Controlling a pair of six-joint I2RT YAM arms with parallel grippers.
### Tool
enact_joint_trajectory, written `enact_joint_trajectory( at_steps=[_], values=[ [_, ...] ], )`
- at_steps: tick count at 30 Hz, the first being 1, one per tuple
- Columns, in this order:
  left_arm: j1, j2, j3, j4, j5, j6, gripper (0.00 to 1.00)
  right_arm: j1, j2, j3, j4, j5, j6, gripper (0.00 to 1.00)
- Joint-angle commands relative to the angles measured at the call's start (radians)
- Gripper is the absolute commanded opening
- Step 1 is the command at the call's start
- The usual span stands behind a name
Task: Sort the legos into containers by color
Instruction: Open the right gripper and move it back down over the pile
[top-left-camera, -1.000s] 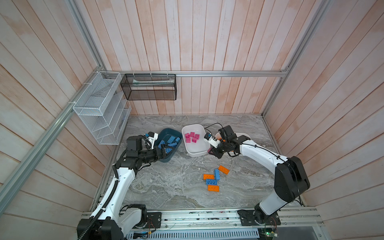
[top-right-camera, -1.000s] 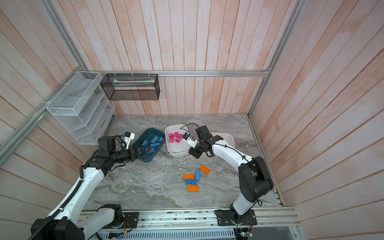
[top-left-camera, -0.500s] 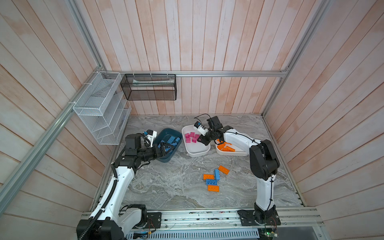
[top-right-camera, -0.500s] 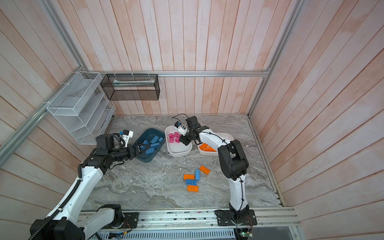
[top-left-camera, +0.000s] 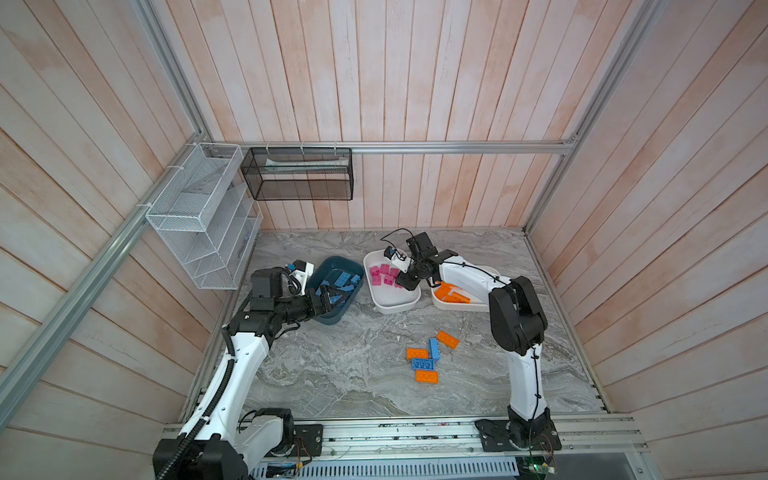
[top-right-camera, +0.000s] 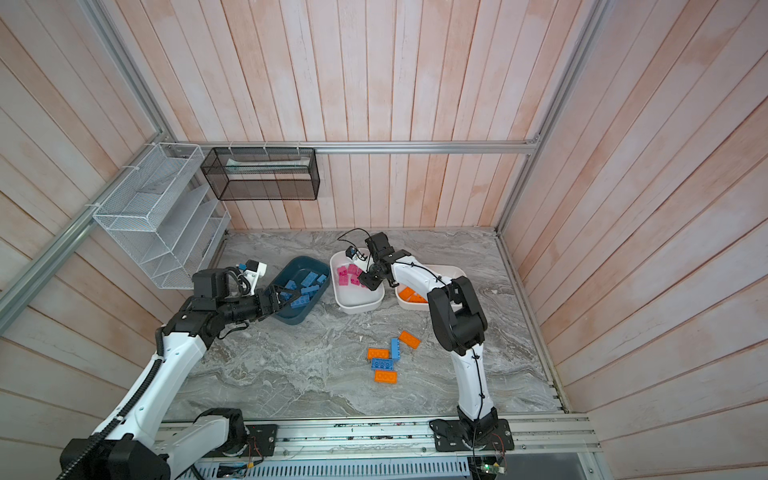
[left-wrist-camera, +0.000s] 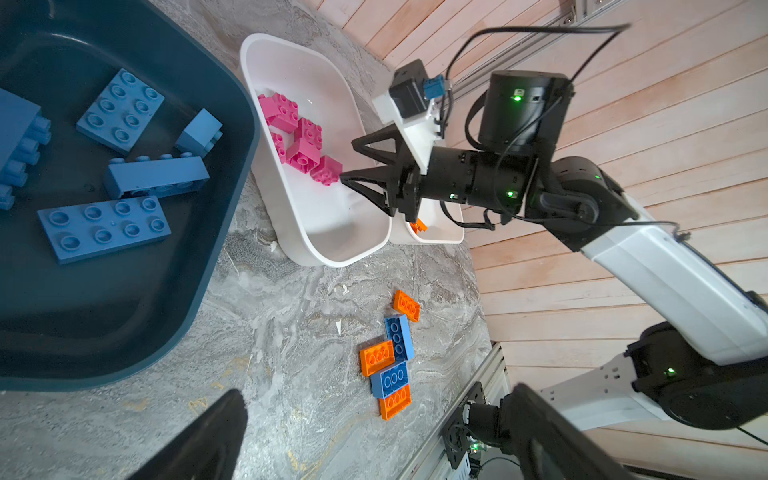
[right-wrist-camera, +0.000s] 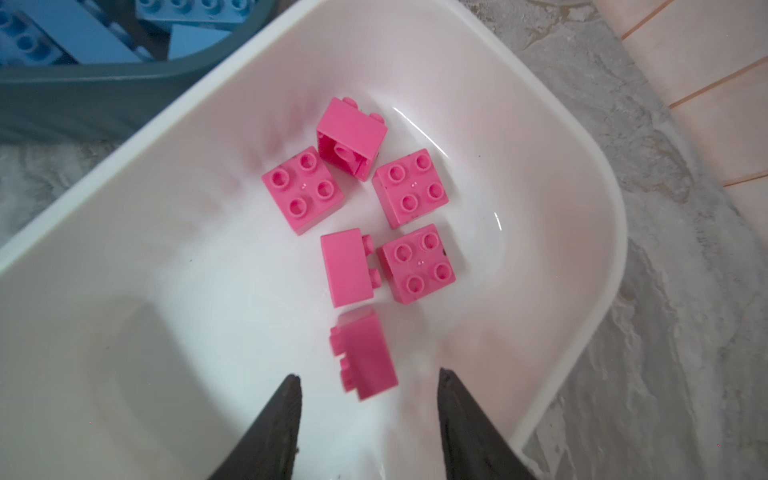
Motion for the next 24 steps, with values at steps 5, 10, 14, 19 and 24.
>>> enact_joint_trajectory(
  at_steps=[5, 10, 14, 19, 24],
  values=[
    [0.007, -0.019, -0.010, -0.006, 0.007, 0.016, 1.00, 0.010, -0.352, -0.262, -0.105, -0.169, -0.069, 0.60],
    [0.006, -0.020, -0.024, -0.008, 0.011, 0.019, 1.00, 0.015, -0.540, -0.464, -0.179, -0.235, -0.170, 0.62],
    [0.008, -0.021, -0.036, -0.003, 0.010, 0.014, 1.00, 0.039, -0.625, -0.615, -0.178, -0.215, -0.239, 0.63],
    [0.008, -0.026, -0.044, -0.001, 0.012, 0.010, 1.00, 0.076, -0.595, -0.680, -0.184, -0.188, -0.264, 0.62],
    [0.008, -0.030, -0.044, -0.006, 0.011, 0.012, 1.00, 0.108, -0.545, -0.691, -0.129, -0.174, -0.272, 0.61]
  ],
)
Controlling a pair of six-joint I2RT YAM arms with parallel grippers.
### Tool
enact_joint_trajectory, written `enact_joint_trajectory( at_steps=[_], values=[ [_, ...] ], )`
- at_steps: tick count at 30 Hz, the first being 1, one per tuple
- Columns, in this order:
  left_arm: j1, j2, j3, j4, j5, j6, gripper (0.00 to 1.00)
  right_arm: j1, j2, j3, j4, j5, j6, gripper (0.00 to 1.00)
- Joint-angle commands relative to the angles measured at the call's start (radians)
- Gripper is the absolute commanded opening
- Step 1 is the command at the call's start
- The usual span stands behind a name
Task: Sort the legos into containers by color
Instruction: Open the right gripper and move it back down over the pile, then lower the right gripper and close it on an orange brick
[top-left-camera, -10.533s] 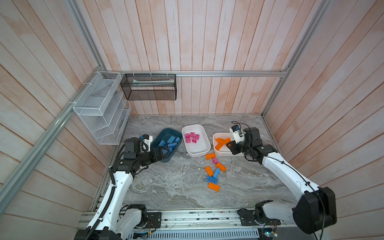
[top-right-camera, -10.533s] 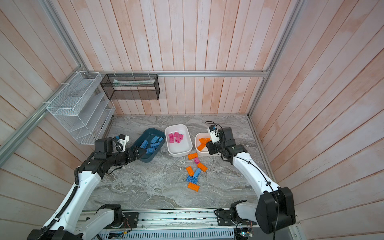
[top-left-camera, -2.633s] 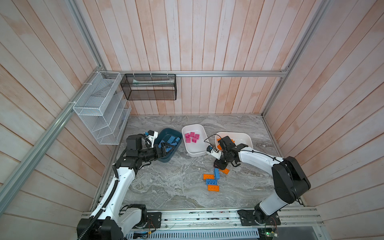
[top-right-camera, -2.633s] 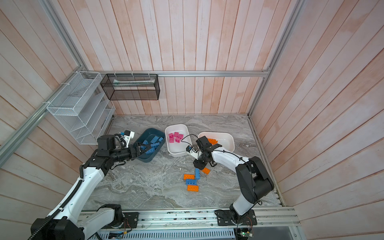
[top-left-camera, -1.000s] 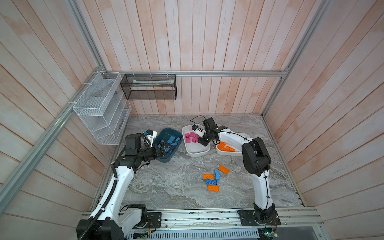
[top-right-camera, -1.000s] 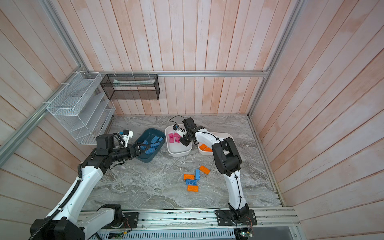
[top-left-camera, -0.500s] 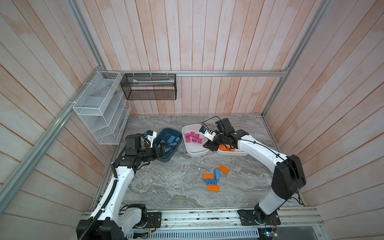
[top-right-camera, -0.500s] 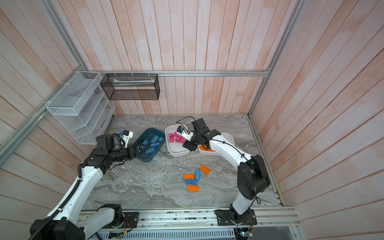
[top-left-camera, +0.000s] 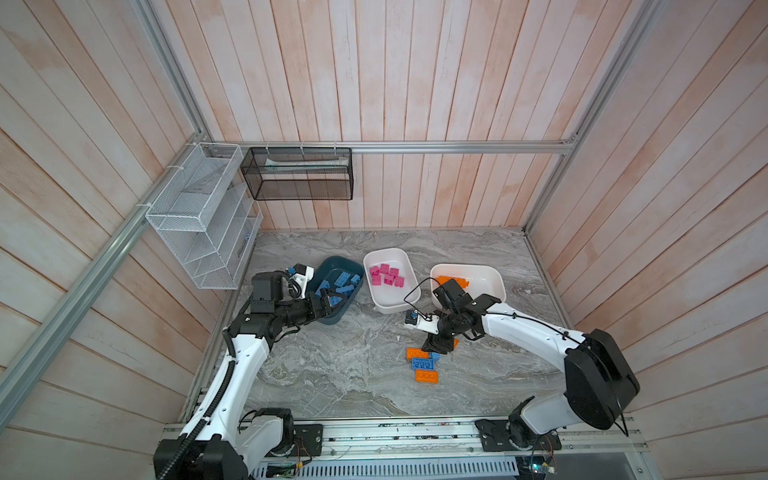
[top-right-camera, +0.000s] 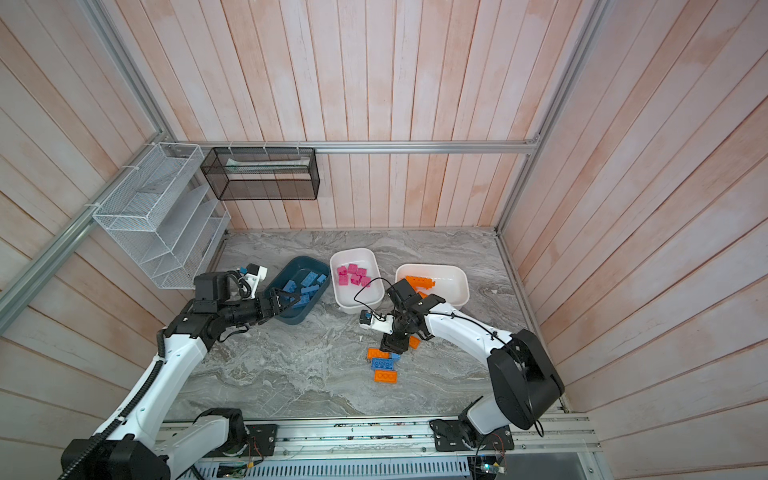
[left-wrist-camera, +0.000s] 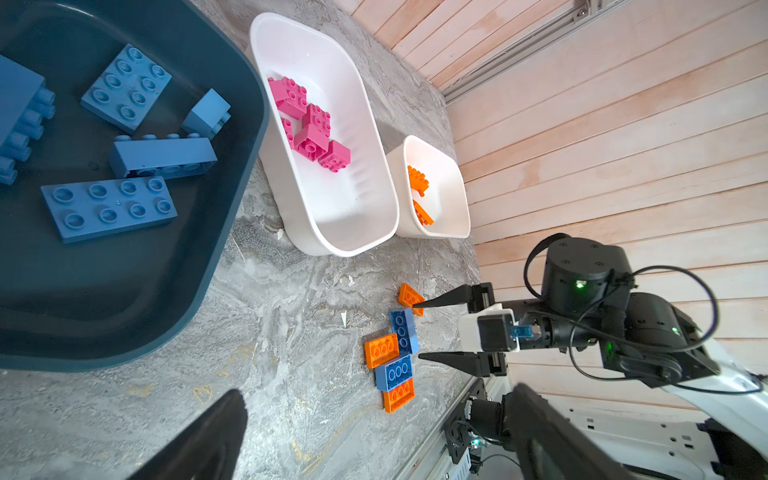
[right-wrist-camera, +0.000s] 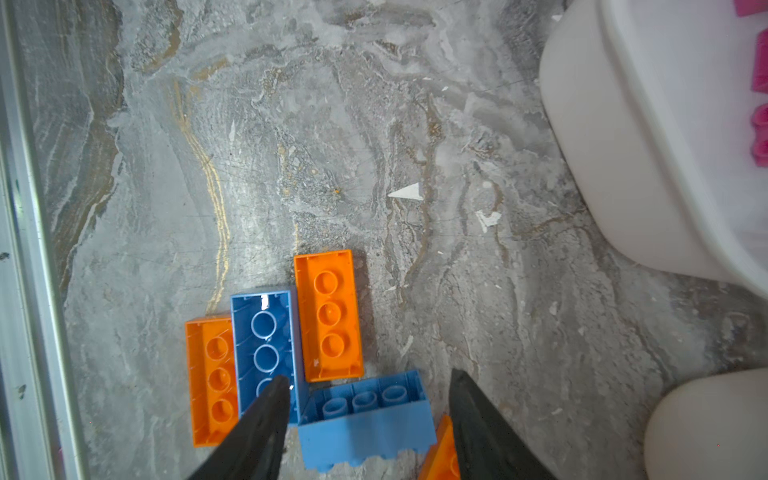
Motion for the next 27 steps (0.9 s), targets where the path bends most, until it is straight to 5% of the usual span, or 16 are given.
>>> enact_joint_trajectory(
  at_steps=[1, 27],
  values=[
    [0.005, -0.022, -0.016, -0.003, 0.011, 0.010, 1.00, 0.022, 0.039, -0.006, 0.036, 0.012, -0.026, 0.61],
    [0.005, -0.020, -0.027, -0.005, 0.009, 0.015, 1.00, 0.060, 0.180, 0.005, 0.110, 0.158, -0.047, 0.56]
  ],
)
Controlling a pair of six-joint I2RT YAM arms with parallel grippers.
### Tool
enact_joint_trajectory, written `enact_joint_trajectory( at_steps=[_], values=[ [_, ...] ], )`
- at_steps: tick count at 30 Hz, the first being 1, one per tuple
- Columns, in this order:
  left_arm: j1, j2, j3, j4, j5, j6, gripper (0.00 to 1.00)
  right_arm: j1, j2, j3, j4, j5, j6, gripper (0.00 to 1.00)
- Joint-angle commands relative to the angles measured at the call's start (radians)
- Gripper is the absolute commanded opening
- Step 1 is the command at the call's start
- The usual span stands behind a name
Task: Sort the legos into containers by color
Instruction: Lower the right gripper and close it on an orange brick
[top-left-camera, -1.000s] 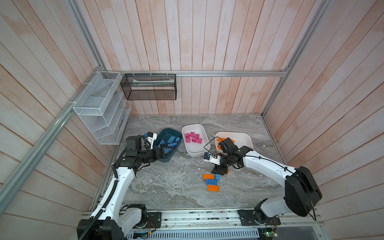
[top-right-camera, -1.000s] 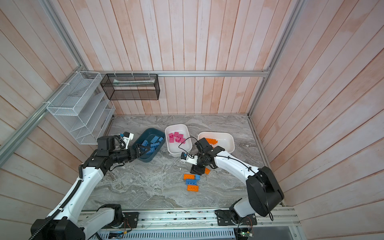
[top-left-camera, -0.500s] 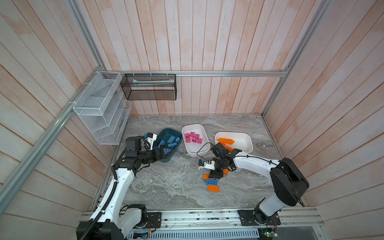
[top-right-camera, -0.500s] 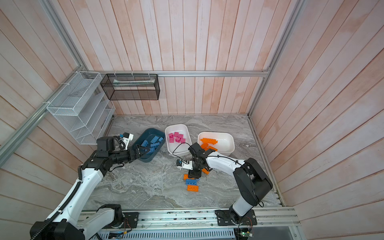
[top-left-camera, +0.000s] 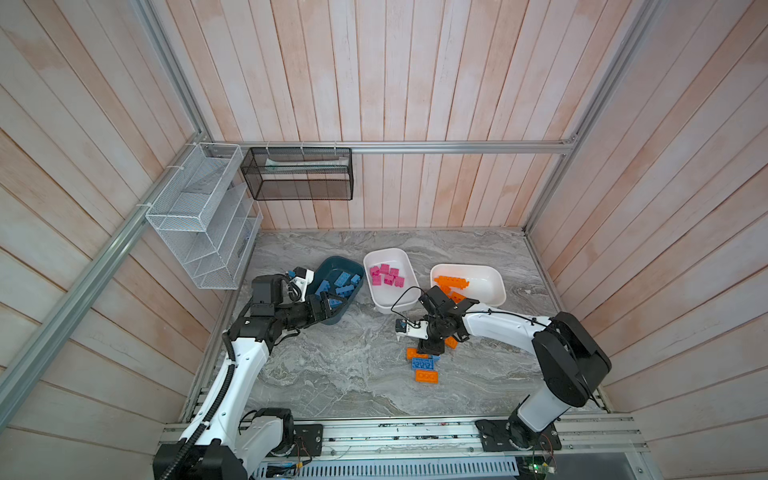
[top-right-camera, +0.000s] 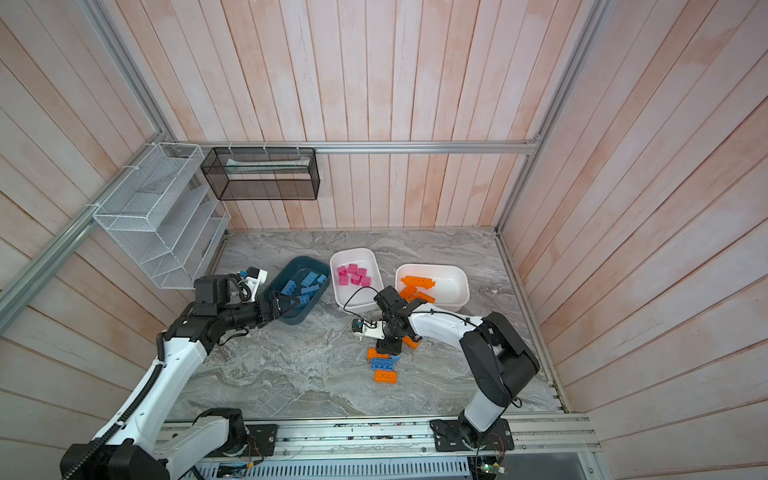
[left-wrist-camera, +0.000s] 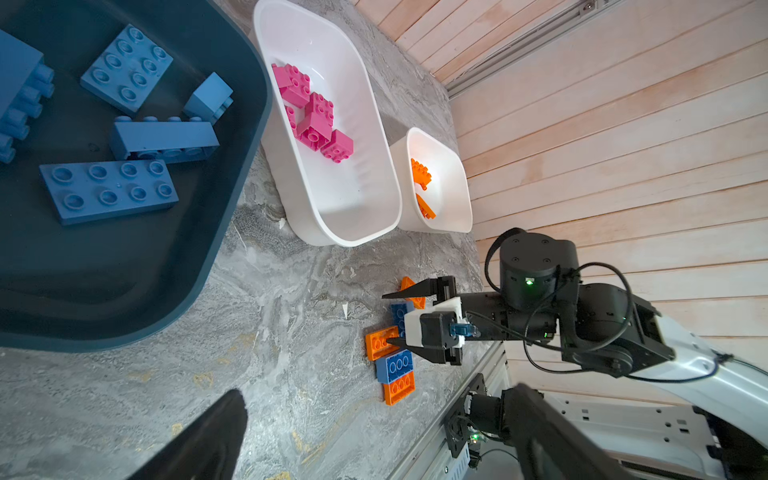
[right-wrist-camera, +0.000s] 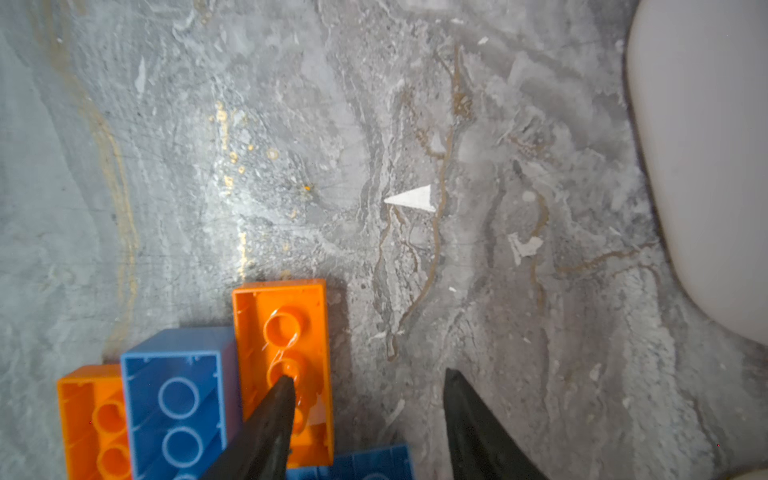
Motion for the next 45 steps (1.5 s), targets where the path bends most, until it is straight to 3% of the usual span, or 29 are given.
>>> enact_joint_trajectory(
  at_steps=[1, 14, 22, 26, 38, 42, 45],
  values=[
    [0.004, -0.001, -0.004, 0.011, 0.008, 0.014, 1.00, 0.006, 0.033, 0.007, 0.004, 0.046, -0.010, 0.56],
    [0.004, -0.022, -0.019, -0.005, 0.006, 0.023, 1.00, -0.009, 0.045, 0.091, 0.012, 0.152, 0.018, 0.56],
    [0.005, -0.024, -0.012, -0.011, 0.006, 0.026, 1.00, 0.000, -0.064, 0.056, -0.016, -0.054, 0.008, 0.58],
    [0.004, -0.024, -0.018, -0.003, 0.008, 0.023, 1.00, 0.000, -0.058, -0.007, -0.016, -0.023, -0.058, 0.61],
    [0.005, -0.036, -0.018, -0.020, 0.003, 0.033, 1.00, 0.003, 0.048, 0.016, -0.006, -0.045, -0.072, 0.61],
    [0.005, -0.034, -0.018, -0.024, 0.004, 0.036, 1.00, 0.004, 0.081, 0.034, -0.005, -0.039, -0.062, 0.55],
    [0.005, -0.037, -0.018, -0.022, 0.004, 0.032, 1.00, 0.005, 0.087, 0.047, -0.001, -0.044, -0.057, 0.38]
  ],
)
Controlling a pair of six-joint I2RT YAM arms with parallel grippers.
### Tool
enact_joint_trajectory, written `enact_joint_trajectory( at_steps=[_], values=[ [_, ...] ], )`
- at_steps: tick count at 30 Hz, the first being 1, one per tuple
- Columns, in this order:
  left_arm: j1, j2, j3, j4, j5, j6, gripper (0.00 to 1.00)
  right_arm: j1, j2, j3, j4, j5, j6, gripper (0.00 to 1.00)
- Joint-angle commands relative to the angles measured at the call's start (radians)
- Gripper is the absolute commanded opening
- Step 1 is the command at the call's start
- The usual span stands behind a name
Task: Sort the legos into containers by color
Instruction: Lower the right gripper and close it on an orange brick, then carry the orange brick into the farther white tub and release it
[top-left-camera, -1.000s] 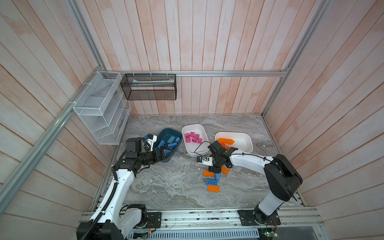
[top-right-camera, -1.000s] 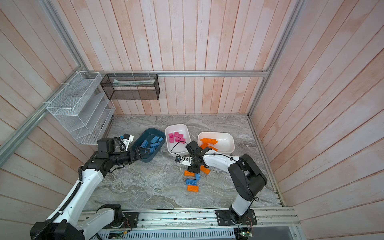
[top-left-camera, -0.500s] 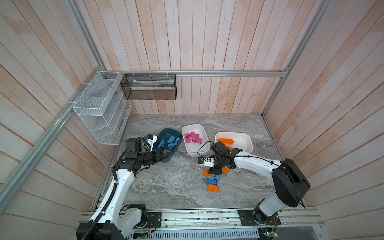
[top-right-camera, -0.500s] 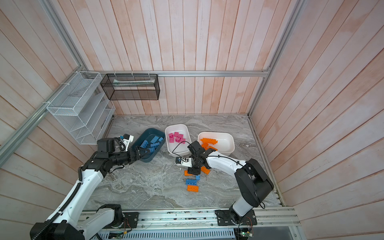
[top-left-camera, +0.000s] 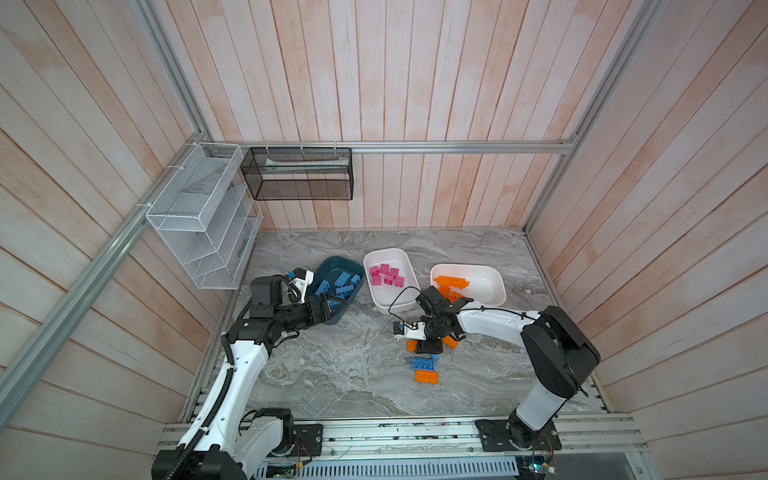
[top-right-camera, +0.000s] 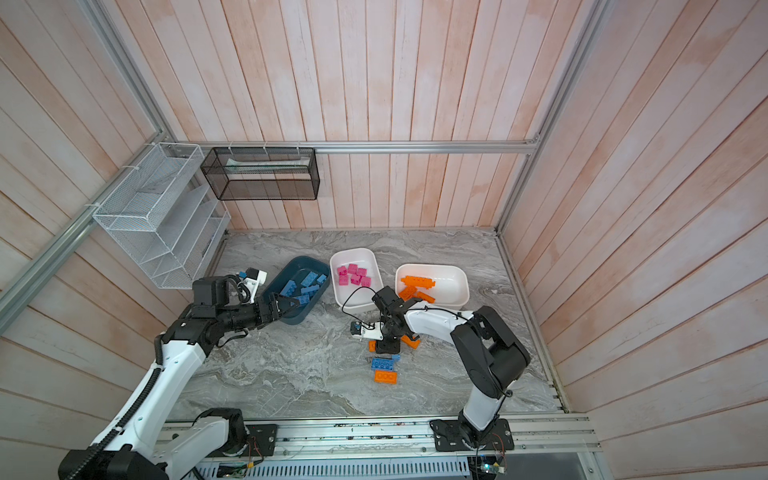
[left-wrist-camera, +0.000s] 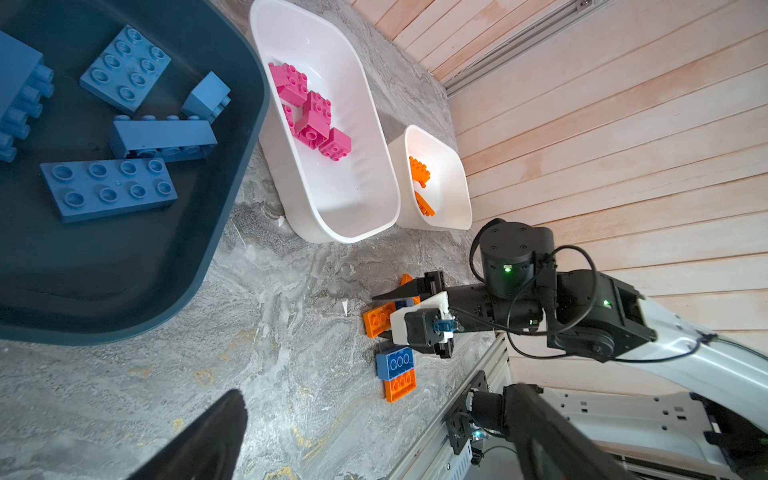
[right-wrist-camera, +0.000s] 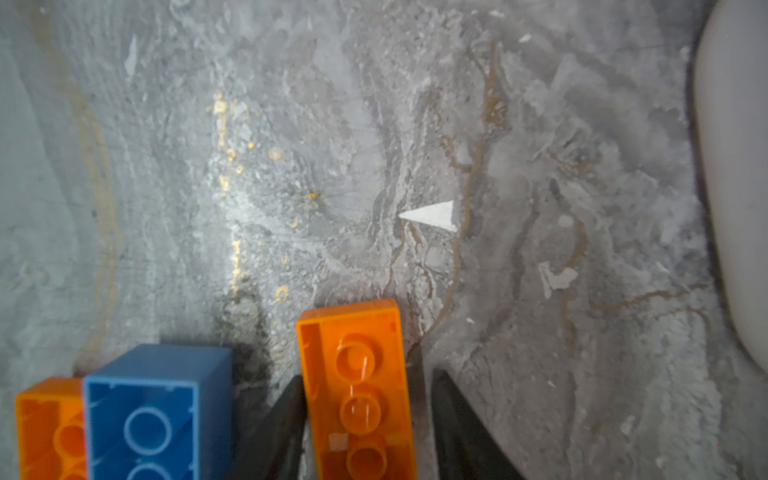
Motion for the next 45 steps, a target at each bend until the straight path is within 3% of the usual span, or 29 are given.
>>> enact_joint_trajectory(
  at_steps=[1, 6, 12, 16, 23, 32, 36, 40, 45],
  values=[
    [0.004, -0.014, -0.012, -0.007, 0.005, 0.019, 1.00, 0.005, 0.021, 0.025, -0.006, -0.011, -0.006, 0.32],
    [0.005, -0.015, -0.008, 0.002, 0.013, 0.004, 1.00, -0.018, -0.037, 0.051, -0.036, -0.028, 0.025, 0.19],
    [0.005, -0.010, -0.011, 0.043, 0.039, -0.023, 1.00, -0.108, -0.206, 0.084, -0.054, -0.041, 0.113, 0.19],
    [0.003, 0.000, -0.022, 0.094, 0.060, -0.056, 1.00, -0.231, -0.260, 0.078, -0.043, 0.044, 0.102, 0.20],
    [0.003, 0.018, -0.016, 0.126, 0.073, -0.069, 1.00, -0.416, -0.188, 0.160, -0.022, 0.105, 0.025, 0.21],
    [0.002, 0.021, -0.021, 0.133, 0.067, -0.071, 1.00, -0.517, -0.017, 0.210, -0.013, 0.195, -0.079, 0.23],
    [0.001, 0.030, -0.005, 0.112, 0.059, -0.055, 1.00, -0.531, 0.028, 0.212, 0.009, 0.204, -0.094, 0.30],
    [0.002, 0.034, -0.003, 0.109, 0.059, -0.052, 1.00, -0.535, 0.030, 0.245, -0.003, 0.155, -0.071, 0.47],
    [0.002, 0.043, 0.004, 0.100, 0.060, -0.038, 1.00, -0.526, -0.045, 0.254, -0.052, 0.060, -0.029, 0.54]
  ],
)
